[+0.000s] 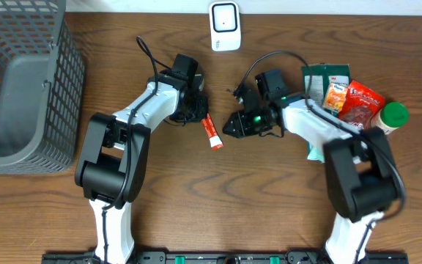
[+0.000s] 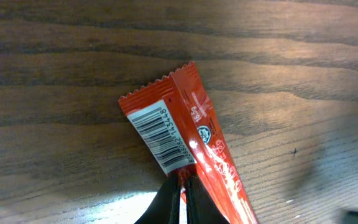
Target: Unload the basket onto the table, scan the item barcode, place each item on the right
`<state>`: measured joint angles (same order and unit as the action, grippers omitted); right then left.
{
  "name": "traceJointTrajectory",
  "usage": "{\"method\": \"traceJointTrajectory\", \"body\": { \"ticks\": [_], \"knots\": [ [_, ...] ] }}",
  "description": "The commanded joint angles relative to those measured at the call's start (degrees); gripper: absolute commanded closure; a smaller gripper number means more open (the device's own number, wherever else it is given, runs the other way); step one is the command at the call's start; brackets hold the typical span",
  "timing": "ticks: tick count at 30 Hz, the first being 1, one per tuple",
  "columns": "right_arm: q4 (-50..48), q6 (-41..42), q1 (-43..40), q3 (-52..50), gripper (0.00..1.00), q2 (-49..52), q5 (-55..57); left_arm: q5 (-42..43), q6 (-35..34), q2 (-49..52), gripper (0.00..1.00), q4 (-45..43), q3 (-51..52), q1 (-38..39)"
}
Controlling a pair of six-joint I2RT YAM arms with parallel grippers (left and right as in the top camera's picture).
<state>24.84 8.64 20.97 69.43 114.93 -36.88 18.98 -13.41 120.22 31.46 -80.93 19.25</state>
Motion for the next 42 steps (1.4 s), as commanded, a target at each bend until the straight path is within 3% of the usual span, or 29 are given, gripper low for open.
{"method": "traceJointTrajectory", "body": {
  "ticks": [1, 18, 31, 34, 40, 42],
  "knots": [
    [-2.54, -0.61, -0.11, 0.15, 0.63, 5.07, -10.29, -0.59, 0.94, 1.95, 0.93, 1.11, 0.35, 0.13],
    [-11.37, 0.74, 2.49, 0.15, 0.67, 10.71, -14.97, -0.59, 0.94, 1.97, 0.92, 1.2, 0.74, 0.2],
    [-12.87, 8.31, 5.95, 0.15, 0.68, 10.78, -1.44, -0.59, 0.96, 1.97, 0.92, 1.2, 0.83, 0.2],
    [-12.66, 10.99, 7.41, 0.15, 0.73, 10.78, 2.58, -0.59, 0.96, 1.97, 0.93, 1.22, 0.83, 0.2],
    [-12.39, 12.15, 8.74, 0.15, 0.96, 10.75, 7.67, -0.59, 0.96, 1.95, 0.93, 1.22, 0.83, 0.2],
    [-12.39, 12.15, 8.61, 0.15, 0.99, 10.69, 8.81, -0.59, 0.96, 1.92, 0.93, 1.2, 0.83, 0.2]
  ]
}}
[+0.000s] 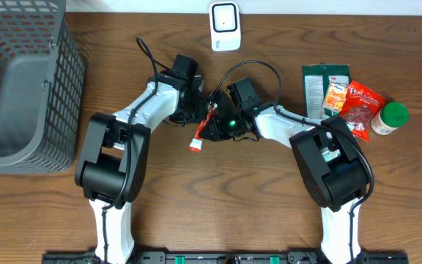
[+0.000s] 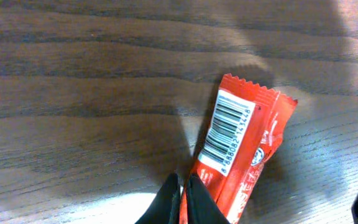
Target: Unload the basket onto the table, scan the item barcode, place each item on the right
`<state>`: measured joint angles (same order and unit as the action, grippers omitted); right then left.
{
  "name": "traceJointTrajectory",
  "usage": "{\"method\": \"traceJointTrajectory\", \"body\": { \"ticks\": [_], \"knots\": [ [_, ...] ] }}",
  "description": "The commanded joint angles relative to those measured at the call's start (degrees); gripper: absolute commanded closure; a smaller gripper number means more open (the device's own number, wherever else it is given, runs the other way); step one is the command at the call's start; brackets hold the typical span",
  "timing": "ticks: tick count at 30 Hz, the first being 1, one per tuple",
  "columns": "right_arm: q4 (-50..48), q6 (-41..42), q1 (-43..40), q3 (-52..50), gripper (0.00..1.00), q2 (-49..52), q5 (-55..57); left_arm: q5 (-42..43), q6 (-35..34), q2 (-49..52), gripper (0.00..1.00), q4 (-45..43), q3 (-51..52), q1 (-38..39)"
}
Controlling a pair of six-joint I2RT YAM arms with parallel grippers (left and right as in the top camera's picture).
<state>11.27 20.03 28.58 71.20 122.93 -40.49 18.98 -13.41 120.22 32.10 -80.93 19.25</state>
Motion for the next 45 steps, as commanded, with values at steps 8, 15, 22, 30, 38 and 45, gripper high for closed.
{"method": "traceJointTrajectory", "body": {
  "ticks": [8, 15, 22, 30, 38, 45],
  "knots": [
    [6.45, 1.14, -1.29, -1.6, 0.99, -0.04, 15.08, -0.57, 0.96, 1.29, 0.93, 0.57, 0.7, 0.17],
    [10.64, -1.53, -1.4, -1.6, 0.99, -7.39, 23.08, -0.59, 0.94, -3.13, 0.83, 0.61, 0.66, 0.17],
    [16.52, -6.25, -1.38, -1.6, 0.99, -11.76, 30.12, -0.7, 0.92, -11.15, 0.76, 1.33, 0.66, 0.04],
    [19.56, -18.78, -0.59, -1.6, 0.99, -12.15, 32.46, -12.98, 0.52, -17.81, 0.75, 6.43, 0.66, -0.35],
    [23.78, -28.15, 3.85, 0.81, 0.99, -13.2, 48.15, -18.64, -0.87, -17.57, 0.75, 10.86, 0.68, -2.43],
    [24.9, -32.39, 4.74, 1.95, 0.99, -17.2, 48.61, -18.6, -3.34, -17.79, 0.75, 14.05, 0.66, -7.87]
  ]
}}
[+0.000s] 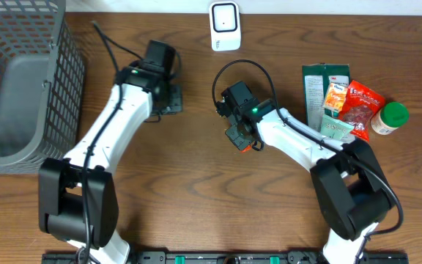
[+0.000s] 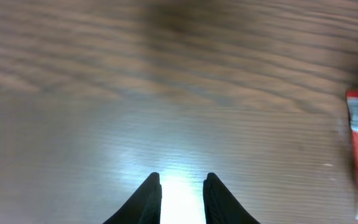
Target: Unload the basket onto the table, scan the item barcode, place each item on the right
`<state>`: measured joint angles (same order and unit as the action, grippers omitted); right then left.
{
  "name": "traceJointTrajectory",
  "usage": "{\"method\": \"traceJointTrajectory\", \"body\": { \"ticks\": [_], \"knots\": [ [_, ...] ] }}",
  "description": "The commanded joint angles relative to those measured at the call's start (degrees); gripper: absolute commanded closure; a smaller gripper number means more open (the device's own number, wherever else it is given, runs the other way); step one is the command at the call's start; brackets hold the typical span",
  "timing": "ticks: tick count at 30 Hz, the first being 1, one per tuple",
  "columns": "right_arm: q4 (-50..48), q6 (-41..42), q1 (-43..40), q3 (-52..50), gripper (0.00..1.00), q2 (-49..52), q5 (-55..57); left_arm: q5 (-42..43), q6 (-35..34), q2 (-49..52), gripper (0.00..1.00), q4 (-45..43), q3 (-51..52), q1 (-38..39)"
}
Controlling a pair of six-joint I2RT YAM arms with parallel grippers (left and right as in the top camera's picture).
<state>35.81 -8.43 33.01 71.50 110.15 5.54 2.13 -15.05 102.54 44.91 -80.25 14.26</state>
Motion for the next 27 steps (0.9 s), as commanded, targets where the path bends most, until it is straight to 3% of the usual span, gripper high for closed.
{"method": "traceJointTrajectory", "body": {
  "ticks": [1, 7, 10, 11, 14, 21, 24, 27],
  "knots": [
    [0.42, -4.37, 0.31, 1.64, 0.99, -5.29, 2.73, -1.75, -1.7, -0.11, 0.75, 1.66, -0.02, -3.91],
    [0.39, -6.34, 0.31, 1.64, 0.99, -10.6, 5.97, -1.73, -1.51, -0.11, 0.75, 3.04, -0.02, -8.35],
    [1.22, -6.38, -0.02, 1.64, 0.99, -11.1, 6.58, -1.44, -1.53, -0.11, 0.68, 3.13, -0.02, -9.66],
    [1.7, -5.53, -0.57, 1.62, 0.89, -11.02, 5.81, -1.03, -1.55, -0.11, 0.66, 3.19, -0.02, -9.92],
    [3.41, -4.57, -3.21, 1.62, 0.71, -10.8, -2.08, 1.86, -1.51, -0.09, 0.63, 3.37, 0.0, -9.94],
    [7.93, -7.82, -13.9, 1.62, 0.6, -8.57, -20.44, 3.23, -1.53, 0.11, 0.6, 3.13, 0.0, -9.53],
    [8.9, -8.17, -15.76, 1.57, 0.54, -5.97, -24.76, 3.23, -1.51, 0.13, 0.6, 3.13, 0.07, -9.53],
    [8.33, -9.53, -15.47, 1.57, 0.55, -2.8, -24.48, 3.23, -1.51, 0.13, 0.6, 3.06, 0.11, -9.53]
  ]
}}
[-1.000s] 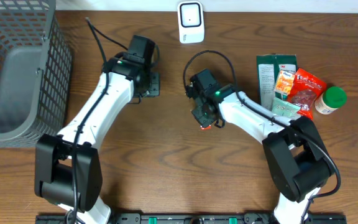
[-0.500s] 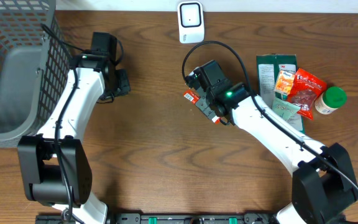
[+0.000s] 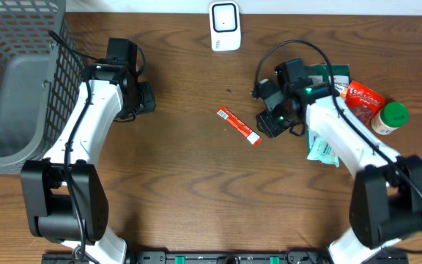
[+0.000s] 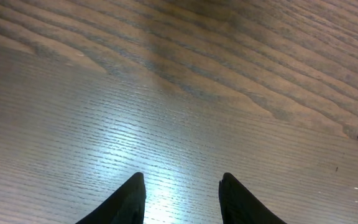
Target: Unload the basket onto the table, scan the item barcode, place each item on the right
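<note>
A red snack packet [image 3: 238,125] lies flat on the wooden table [image 3: 196,191], slanting from upper left to lower right. Its end with a white label shows at the right edge of the left wrist view. My left gripper [image 3: 146,101] hovers well to the packet's left, open and empty [image 4: 182,186]. Just right of the packet's lower end is my right gripper [image 3: 268,125], its jaws apparently parted and holding nothing. The white barcode scanner [image 3: 225,26] stands at the back centre.
A grey wire basket [image 3: 20,81] fills the far left. At the right lie a green box [image 3: 321,77], orange and red snack bags [image 3: 354,103], a green-capped bottle [image 3: 390,117] and a pale packet [image 3: 321,150].
The red packet, at my right gripper below the scanner, now lies free on the table. My right gripper has moved right of it. My left gripper moved further left and its jaws stand wider.
My left gripper was shut on the red packet at mid table, barcode showing. Then my right gripper was against the packet too. Then the left stood open to the left while the right had the packet. Now the packet lies alone between both arms.
</note>
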`<state>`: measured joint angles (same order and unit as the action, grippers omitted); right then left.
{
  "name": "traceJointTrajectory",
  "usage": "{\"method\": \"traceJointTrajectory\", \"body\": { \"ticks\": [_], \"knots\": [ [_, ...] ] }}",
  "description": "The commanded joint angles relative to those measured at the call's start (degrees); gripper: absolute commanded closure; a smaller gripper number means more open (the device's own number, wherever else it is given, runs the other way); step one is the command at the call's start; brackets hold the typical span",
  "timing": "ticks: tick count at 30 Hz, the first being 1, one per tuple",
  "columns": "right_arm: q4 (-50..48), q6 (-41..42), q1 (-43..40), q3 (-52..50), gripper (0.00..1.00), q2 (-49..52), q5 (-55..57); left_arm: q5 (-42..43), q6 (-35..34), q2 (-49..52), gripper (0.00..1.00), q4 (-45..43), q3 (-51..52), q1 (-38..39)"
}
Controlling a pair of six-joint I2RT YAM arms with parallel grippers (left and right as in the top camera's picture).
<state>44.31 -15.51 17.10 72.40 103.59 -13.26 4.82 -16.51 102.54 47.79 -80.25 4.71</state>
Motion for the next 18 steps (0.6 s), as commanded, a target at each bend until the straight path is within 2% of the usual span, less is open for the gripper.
{"method": "traceJointTrajectory", "body": {
  "ticks": [1, 11, 18],
  "knots": [
    [-0.48, -2.58, 0.63, 0.68, 0.56, 4.7, -5.68, 0.55, -0.04, 0.11, 0.6, 0.2, 0.11, 0.02],
    [-5.05, -2.12, 3.02, 0.66, 0.56, 10.1, -4.92, 0.55, -0.04, 0.13, 0.59, 0.24, 0.11, 0.02],
    [-6.45, -0.13, 7.1, -0.92, 0.58, 11.87, 5.55, 0.52, -0.04, 0.11, 0.59, 0.17, 0.11, 0.02]
  ]
}}
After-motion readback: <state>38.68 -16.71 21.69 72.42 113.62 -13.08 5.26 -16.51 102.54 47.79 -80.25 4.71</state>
